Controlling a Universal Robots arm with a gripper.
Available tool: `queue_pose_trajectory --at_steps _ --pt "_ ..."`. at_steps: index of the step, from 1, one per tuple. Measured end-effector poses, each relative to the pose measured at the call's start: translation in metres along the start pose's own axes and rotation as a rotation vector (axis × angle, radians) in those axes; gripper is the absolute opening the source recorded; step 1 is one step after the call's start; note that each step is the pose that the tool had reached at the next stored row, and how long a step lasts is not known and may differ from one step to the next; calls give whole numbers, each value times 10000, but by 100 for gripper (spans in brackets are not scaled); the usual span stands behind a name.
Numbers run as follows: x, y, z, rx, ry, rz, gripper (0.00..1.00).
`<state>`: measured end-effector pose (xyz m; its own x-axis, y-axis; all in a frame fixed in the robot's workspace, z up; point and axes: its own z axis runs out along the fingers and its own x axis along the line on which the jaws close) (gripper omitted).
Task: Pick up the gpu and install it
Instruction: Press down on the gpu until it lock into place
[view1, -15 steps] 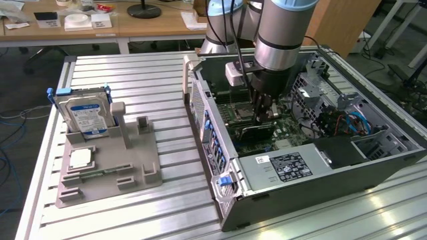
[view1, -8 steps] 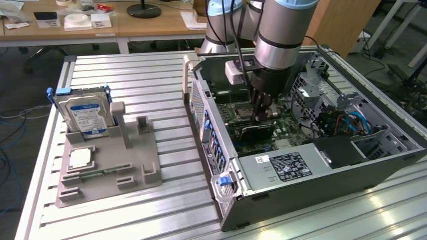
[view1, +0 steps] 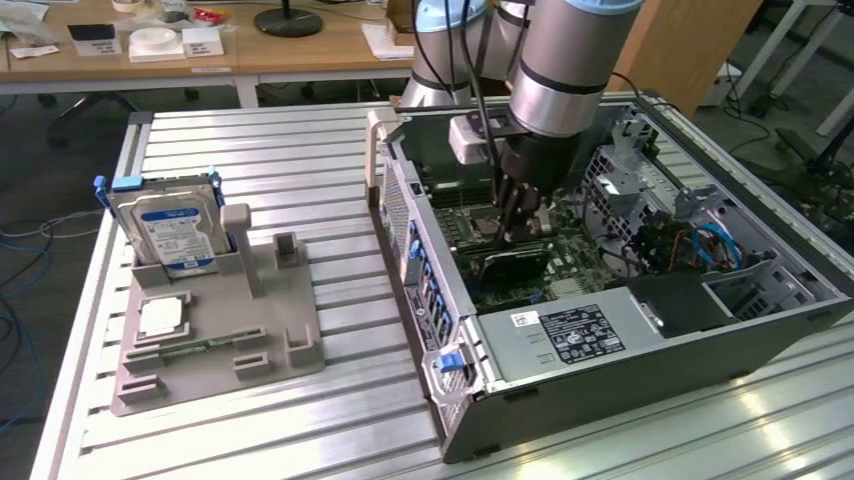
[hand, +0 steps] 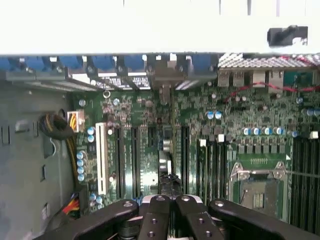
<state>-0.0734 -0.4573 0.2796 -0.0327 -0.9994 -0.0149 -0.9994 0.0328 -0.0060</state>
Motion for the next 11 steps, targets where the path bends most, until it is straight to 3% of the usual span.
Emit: queue_pose_trajectory --at_steps 11 --pt "-5 106 17 -21 -1 -430 11"
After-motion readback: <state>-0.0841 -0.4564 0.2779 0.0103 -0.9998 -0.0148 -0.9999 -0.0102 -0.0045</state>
